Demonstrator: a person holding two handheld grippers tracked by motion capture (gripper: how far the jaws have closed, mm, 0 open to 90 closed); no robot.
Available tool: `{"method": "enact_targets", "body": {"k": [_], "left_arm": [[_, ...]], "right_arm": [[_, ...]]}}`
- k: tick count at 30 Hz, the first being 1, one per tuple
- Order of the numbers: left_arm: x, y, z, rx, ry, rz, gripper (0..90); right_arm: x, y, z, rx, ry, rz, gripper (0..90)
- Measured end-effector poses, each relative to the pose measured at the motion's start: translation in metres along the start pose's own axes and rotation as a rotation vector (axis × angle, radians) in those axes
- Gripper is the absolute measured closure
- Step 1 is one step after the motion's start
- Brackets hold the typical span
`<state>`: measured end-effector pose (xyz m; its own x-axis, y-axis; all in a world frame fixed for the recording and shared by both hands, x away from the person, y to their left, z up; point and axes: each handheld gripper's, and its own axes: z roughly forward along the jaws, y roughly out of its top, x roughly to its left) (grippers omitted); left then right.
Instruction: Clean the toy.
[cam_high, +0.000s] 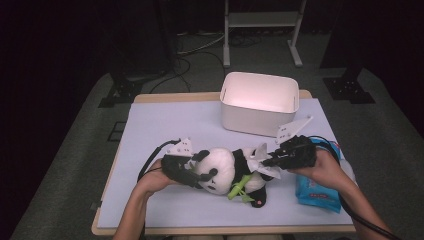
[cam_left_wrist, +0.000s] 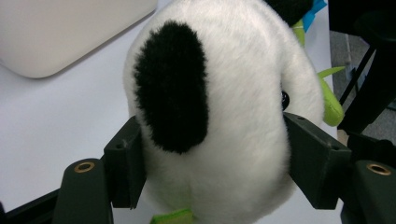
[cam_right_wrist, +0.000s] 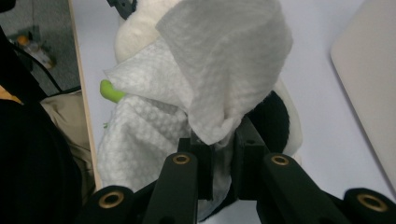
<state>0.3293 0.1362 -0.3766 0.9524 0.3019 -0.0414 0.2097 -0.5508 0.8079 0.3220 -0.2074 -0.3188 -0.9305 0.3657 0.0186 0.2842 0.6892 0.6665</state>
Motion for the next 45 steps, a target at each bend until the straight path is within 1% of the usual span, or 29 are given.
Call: {"method": "enact_targets", "body": {"k": [3,6,7,8,9,10,11,14,16,19,20,22,24,26,27,28,30,31,32,33,34,36,37,39,40,41,42,44,45], "left_arm": [[0.000,0.000,0.002,-0.002,-0.003,0.002,29.3],[0.000,0.001,0.002,0.007,-0.009,-0.011,26.6],[0.001,0.001,0.002,0.013,-0.012,-0.030,26.6],[0.002,0.000,0.002,0.024,-0.022,-0.058,20.7],[0.002,0.000,0.002,0.024,-0.022,-0.058,19.4],[0.005,-0.002,0.003,0.021,-0.036,-0.093,16.8],[0.005,-0.002,0.003,0.021,-0.036,-0.093,13.6],[0.010,-0.003,0.003,0.004,-0.060,-0.162,9.5],[0.011,-0.004,0.004,0.004,-0.079,-0.176,8.4],[0.010,-0.004,0.009,0.013,-0.085,-0.174,2.2],[0.010,-0.004,0.011,0.023,-0.077,-0.174,1.6],[0.012,-0.005,0.013,0.022,-0.091,-0.196,0.0],[0.013,-0.005,0.013,0.014,-0.093,-0.197,0.0],[0.013,-0.006,0.014,0.009,-0.099,-0.197,0.0],[0.012,-0.006,0.015,0.018,-0.098,-0.181,0.0],[0.011,-0.005,0.015,0.026,-0.096,-0.159,2.2],[0.010,-0.005,0.016,0.028,-0.094,-0.147,9.7],[0.008,-0.005,0.016,0.023,-0.091,-0.127,9.7],[0.006,-0.004,0.015,0.013,-0.076,-0.106,16.4],[0.004,-0.004,0.015,0.007,-0.069,-0.095,16.4],[0.003,-0.003,0.014,0.012,-0.061,-0.081,19.1],[0.000,0.002,0.012,0.016,-0.041,-0.052,20.5],[0.000,0.002,0.012,0.016,-0.041,-0.052,20.8],[-0.004,0.006,0.012,0.022,-0.033,-0.033,20.8],[-0.007,0.009,0.013,0.026,-0.029,-0.008,20.8],[-0.007,0.009,0.013,0.026,-0.029,-0.008,20.8],[-0.010,0.010,0.015,0.030,-0.025,0.000,20.8],[-0.010,0.010,0.015,0.036,-0.021,-0.001,20.8],[-0.010,0.010,0.015,0.042,-0.020,-0.007,20.8]], "right_arm": [[-0.002,-0.008,-0.003,-0.009,0.015,0.028,80.6],[-0.001,-0.008,-0.001,0.004,0.012,0.015,80.7],[0.000,-0.007,0.000,0.010,0.009,0.005,80.7],[0.001,-0.006,0.003,0.023,0.004,-0.005,80.8],[0.001,-0.006,0.003,0.023,0.004,-0.005,80.8],[0.002,-0.005,0.004,0.029,0.001,-0.008,80.8],[0.003,-0.005,0.004,0.032,0.001,-0.012,80.7],[0.004,-0.007,0.004,0.035,0.007,-0.013,80.7],[0.004,-0.008,0.004,0.033,0.013,-0.012,80.7],[0.006,-0.010,0.004,0.032,0.028,-0.017,80.7],[0.007,-0.011,0.005,0.027,0.027,-0.030,80.7],[0.009,-0.011,0.005,0.035,0.036,-0.036,80.8],[0.010,-0.011,0.006,0.036,0.033,-0.041,80.8],[0.011,-0.012,0.006,0.043,0.039,-0.041,80.9],[0.010,-0.013,0.006,0.043,0.045,-0.039,80.8],[0.009,-0.013,0.006,0.042,0.049,-0.039,80.8],[0.008,-0.014,0.006,0.037,0.049,-0.032,80.8],[0.008,-0.014,0.006,0.037,0.049,-0.032,80.8],[0.008,-0.013,0.004,0.028,0.035,-0.027,80.9],[0.008,-0.013,0.004,0.028,0.035,-0.027,80.9],[0.007,-0.009,0.002,0.001,0.043,-0.024,81.2],[0.008,-0.002,0.002,0.006,0.027,-0.037,81.1],[0.008,-0.002,0.002,0.006,0.027,-0.037,81.1],[0.009,0.008,0.005,0.014,0.020,-0.054,81.1],[0.009,0.017,0.009,0.006,0.023,-0.067,81.1],[0.009,0.017,0.009,0.006,0.023,-0.067,81.1],[0.008,0.026,0.014,0.007,0.017,-0.069,80.9],[0.008,0.028,0.017,0.022,0.014,-0.066,80.9],[0.009,0.029,0.021,0.042,-0.001,-0.079,80.9]]}}
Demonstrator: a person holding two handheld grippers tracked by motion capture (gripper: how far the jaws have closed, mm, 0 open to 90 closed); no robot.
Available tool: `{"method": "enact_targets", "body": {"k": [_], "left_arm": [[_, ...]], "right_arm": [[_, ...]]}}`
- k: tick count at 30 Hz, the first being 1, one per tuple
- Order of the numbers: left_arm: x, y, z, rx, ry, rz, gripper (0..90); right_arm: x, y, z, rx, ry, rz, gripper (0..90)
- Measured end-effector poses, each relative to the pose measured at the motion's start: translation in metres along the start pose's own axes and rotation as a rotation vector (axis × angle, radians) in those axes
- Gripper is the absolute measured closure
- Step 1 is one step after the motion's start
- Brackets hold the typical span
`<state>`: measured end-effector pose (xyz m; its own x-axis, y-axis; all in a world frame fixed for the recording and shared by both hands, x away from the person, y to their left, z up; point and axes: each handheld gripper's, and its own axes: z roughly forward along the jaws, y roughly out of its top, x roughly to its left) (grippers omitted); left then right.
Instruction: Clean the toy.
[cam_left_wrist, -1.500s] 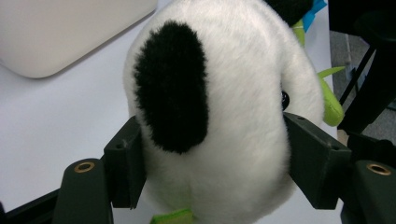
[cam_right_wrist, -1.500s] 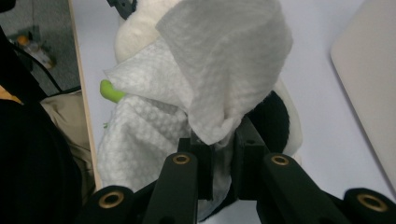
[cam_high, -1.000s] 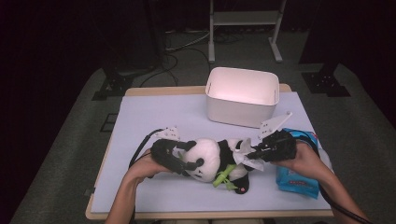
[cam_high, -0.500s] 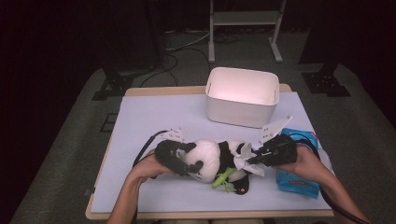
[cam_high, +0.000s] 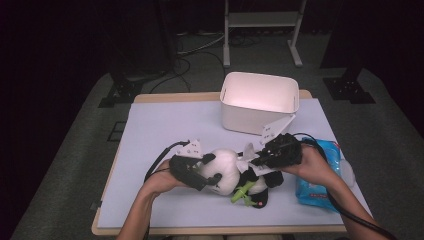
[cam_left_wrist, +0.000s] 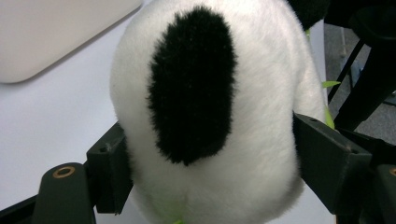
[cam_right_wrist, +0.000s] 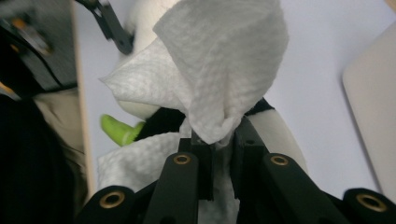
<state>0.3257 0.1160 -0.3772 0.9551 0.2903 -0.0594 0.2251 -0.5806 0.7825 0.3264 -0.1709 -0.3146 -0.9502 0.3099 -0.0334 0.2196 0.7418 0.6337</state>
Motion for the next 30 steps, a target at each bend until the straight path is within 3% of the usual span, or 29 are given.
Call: {"method": "enact_targets", "body": {"k": [4,14,17,21,30], "left_arm": [[0.001,-0.002,-0.001,-0.001,-0.003,-0.005,20.8],[0.002,0.000,-0.002,-0.005,0.000,-0.022,20.2],[0.002,-0.001,-0.002,-0.001,-0.003,-0.024,20.1],[0.002,0.000,-0.002,0.003,-0.002,-0.023,20.1],[0.003,-0.002,-0.004,0.009,-0.004,-0.041,20.0]], "right_arm": [[0.001,-0.007,-0.006,-0.016,-0.007,0.015,80.6],[-0.004,-0.070,-0.035,-0.062,-0.024,0.152,80.2],[-0.004,-0.076,-0.036,-0.058,-0.016,0.168,80.0],[-0.004,-0.075,-0.036,-0.052,-0.013,0.167,79.5],[-0.006,-0.051,-0.033,-0.014,-0.036,0.111,79.4]]}}
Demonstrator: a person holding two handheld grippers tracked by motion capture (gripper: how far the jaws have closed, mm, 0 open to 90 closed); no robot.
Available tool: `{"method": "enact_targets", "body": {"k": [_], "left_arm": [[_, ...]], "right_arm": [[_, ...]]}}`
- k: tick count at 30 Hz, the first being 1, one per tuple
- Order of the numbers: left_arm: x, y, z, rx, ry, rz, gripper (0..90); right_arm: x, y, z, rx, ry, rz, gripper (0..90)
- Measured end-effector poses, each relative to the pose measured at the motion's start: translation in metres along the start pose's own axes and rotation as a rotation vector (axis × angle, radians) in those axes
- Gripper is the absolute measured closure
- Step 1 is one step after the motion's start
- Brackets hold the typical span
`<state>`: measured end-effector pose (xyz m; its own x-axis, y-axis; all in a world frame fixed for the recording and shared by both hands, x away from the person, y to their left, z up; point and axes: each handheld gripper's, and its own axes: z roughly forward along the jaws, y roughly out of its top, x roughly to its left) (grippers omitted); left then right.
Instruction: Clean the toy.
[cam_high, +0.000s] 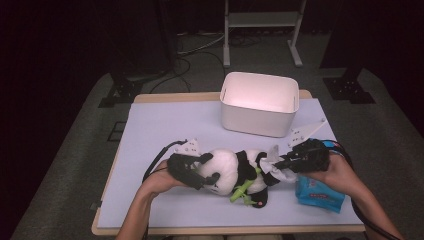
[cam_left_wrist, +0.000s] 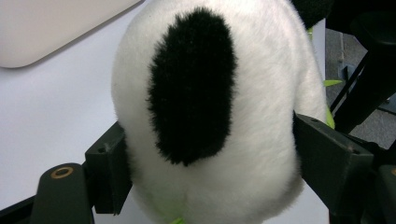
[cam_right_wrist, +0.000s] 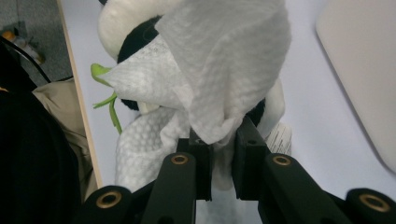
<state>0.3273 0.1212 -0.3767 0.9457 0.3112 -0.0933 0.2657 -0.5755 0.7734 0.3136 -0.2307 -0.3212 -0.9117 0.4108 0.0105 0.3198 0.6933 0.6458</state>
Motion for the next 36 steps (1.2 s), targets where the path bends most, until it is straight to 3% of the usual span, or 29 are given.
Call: {"method": "enact_targets", "body": {"k": [10,19,23,28,36], "left_arm": [[-0.001,0.001,0.000,-0.002,0.001,0.003,20.0],[-0.004,0.002,0.000,0.000,0.010,0.017,20.0],[-0.003,0.000,0.000,0.002,0.008,0.015,20.1],[-0.003,-0.001,0.000,0.000,0.006,0.019,20.0],[-0.002,-0.005,0.000,0.009,0.001,0.009,19.9]], "right_arm": [[0.003,0.031,0.013,0.018,0.014,-0.053,79.4],[0.006,0.063,0.038,0.038,0.051,-0.102,79.1],[0.008,0.074,0.050,0.066,0.036,-0.124,79.3],[0.002,0.071,0.044,0.049,0.019,-0.102,79.3],[-0.007,0.044,0.022,0.020,-0.003,-0.046,79.1]]}}
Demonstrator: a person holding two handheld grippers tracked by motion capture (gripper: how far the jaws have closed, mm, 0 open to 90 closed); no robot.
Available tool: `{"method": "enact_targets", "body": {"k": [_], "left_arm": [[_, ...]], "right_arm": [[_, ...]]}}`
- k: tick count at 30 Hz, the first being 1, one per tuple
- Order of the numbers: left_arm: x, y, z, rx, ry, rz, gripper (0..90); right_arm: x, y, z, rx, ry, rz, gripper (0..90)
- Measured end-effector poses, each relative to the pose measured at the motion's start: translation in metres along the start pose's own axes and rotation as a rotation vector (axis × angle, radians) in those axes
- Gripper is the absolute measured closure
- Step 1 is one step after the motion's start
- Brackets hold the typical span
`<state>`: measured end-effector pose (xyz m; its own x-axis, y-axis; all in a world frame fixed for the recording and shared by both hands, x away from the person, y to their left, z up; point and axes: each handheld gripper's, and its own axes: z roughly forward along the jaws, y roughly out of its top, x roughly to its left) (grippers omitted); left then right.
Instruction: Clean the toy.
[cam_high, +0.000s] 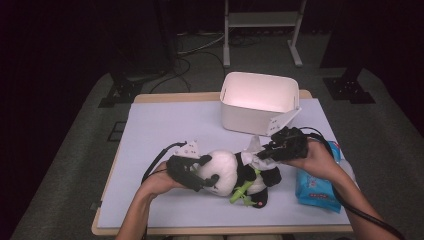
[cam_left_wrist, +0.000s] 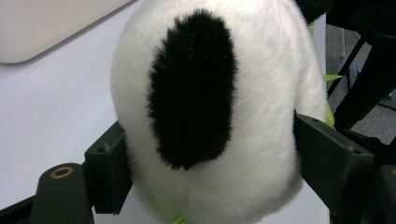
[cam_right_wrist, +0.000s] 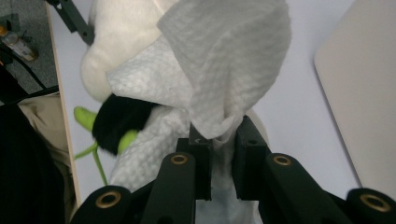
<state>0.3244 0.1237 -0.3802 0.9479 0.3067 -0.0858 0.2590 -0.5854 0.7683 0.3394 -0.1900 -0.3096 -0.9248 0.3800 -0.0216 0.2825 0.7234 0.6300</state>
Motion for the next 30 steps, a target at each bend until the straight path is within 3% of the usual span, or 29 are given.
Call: {"method": "enact_targets", "body": {"k": [9,14,24,30], "left_arm": [[0.000,-0.001,0.000,-0.002,0.000,-0.002,19.7],[-0.001,-0.001,0.000,0.000,0.002,0.003,19.7],[0.002,-0.006,0.000,0.023,-0.007,-0.010,19.6],[0.005,-0.009,0.000,0.011,-0.015,-0.019,19.5]], "right_arm": [[0.002,-0.037,-0.017,0.001,-0.001,0.050,79.1],[0.005,-0.038,-0.019,-0.001,0.002,0.041,79.1],[0.014,-0.014,-0.008,-0.009,0.025,-0.018,79.0],[0.015,-0.023,-0.011,-0.033,0.047,-0.004,78.9]]}}
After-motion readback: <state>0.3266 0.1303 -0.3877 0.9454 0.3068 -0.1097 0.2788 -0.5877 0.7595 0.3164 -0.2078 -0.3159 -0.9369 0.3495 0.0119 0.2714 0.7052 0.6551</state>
